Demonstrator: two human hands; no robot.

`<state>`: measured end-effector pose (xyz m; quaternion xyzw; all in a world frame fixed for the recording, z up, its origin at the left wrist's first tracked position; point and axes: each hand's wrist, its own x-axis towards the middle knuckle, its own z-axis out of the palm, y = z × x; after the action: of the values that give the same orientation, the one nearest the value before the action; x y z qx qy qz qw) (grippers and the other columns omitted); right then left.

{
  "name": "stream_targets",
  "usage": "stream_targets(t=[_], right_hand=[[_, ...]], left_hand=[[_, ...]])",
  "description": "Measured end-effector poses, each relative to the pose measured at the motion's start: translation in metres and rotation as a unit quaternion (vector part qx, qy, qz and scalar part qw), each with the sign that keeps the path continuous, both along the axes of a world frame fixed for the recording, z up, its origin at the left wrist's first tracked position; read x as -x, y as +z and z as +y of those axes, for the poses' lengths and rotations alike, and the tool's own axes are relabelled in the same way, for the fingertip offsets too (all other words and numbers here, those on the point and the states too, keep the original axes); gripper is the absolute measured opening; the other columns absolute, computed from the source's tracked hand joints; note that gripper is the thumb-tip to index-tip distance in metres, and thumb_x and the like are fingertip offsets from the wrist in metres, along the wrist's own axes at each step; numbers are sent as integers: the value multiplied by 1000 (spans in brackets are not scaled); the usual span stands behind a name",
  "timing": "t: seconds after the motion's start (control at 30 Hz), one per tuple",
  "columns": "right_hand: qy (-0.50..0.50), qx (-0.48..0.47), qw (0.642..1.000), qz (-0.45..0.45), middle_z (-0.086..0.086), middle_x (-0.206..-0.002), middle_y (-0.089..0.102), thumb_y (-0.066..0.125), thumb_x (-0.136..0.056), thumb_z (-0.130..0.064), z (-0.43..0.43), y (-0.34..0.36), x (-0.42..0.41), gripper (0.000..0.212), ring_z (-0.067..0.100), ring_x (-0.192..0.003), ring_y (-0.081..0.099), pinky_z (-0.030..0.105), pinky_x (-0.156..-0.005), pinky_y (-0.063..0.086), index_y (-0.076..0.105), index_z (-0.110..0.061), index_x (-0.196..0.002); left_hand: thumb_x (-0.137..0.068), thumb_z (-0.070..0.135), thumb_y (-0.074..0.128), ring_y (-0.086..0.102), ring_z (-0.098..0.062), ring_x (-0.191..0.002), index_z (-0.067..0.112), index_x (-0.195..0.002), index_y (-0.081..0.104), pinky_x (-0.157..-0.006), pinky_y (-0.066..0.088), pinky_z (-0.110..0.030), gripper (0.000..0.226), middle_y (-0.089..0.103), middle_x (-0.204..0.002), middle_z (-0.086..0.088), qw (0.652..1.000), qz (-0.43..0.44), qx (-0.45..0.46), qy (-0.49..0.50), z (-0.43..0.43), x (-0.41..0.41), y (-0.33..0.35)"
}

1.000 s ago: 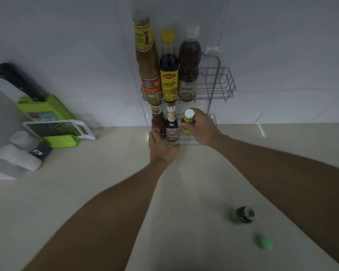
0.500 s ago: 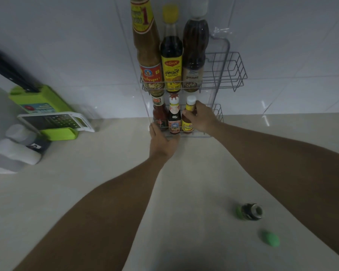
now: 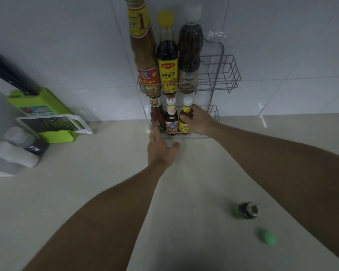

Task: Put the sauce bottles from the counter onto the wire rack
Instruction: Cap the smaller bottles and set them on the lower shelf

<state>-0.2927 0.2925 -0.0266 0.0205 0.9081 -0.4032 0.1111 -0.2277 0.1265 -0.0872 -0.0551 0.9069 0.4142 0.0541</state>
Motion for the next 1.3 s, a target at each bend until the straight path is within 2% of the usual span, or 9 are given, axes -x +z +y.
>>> stream_targets(t=[0.2,0.3,0.43,0.63,0.8,0.97,1.07,1.2,1.3], right_hand=[[11,-23,1000,14,10,-159,32,54,-100,-38,22,21,-29,68,28,-145,32,32,-113,28,25,-11,-155],[13,-42,999,30,10,-157,36,54,-100,-37,43,30,-50,63,30,-138,42,27,-105,32,30,-13,-153],[-11,-72,997,24,10,-151,44,55,-99,-38,84,29,-88,56,28,-136,45,34,-110,35,39,-16,-148],[-45,-160,985,-45,5,-137,53,52,-100,-40,142,1,-173,45,24,-119,55,36,-102,42,47,-21,-140],[-72,-215,966,-127,7,-123,55,57,-94,-50,156,-33,-245,43,27,-113,55,37,-98,45,54,-22,-127],[-75,-230,942,-232,12,-118,53,69,-74,-67,146,-71,-300,68,32,-112,53,35,-88,46,53,-18,-119],[-66,-198,953,-221,13,-116,49,82,-71,-49,140,-87,-318,57,33,-108,53,32,-90,47,57,-18,-112],[-89,-170,964,-186,14,-120,60,75,-84,-29,137,-83,-315,34,31,-113,57,29,-89,43,66,-12,-112],[-198,-30,967,-159,13,-103,68,75,-85,-21,139,-69,-299,16,26,-87,69,31,-78,53,69,-16,-99]], left_hand=[[-82,40,63,39,-30,-145,26,-161,15,-117,36,-47,94,32,-165,-2,993,-34,-2,-115,31,-36,0],[-76,44,65,40,-22,-144,28,-157,29,-116,38,-41,90,42,-158,3,972,-100,-19,-210,51,-58,-3],[-71,37,77,38,-16,-141,27,-155,28,-111,39,-38,98,41,-152,4,929,-155,-28,-336,75,-90,-7],[-66,23,90,44,-13,-131,30,-153,32,-105,40,-29,105,45,-147,6,901,-159,-67,-397,109,-143,-21],[-78,20,79,57,-13,-117,28,-133,54,-97,42,-25,61,61,-130,4,922,-109,-114,-355,131,-169,-30],[-77,23,69,62,-19,-100,32,-106,57,-86,48,-30,33,65,-109,2,950,-70,-128,-277,146,-187,-37],[-72,22,66,60,-18,-94,29,-101,56,-83,46,-28,31,64,-104,0,952,-74,-137,-263,150,-190,-37],[-64,22,60,56,-20,-81,20,-87,55,-73,43,-29,23,62,-88,-2,955,-89,-151,-239,153,-190,-33],[-63,26,61,54,-20,-78,22,-82,51,-68,38,-29,22,60,-86,-1,960,-97,-129,-228,149,-185,-25]])
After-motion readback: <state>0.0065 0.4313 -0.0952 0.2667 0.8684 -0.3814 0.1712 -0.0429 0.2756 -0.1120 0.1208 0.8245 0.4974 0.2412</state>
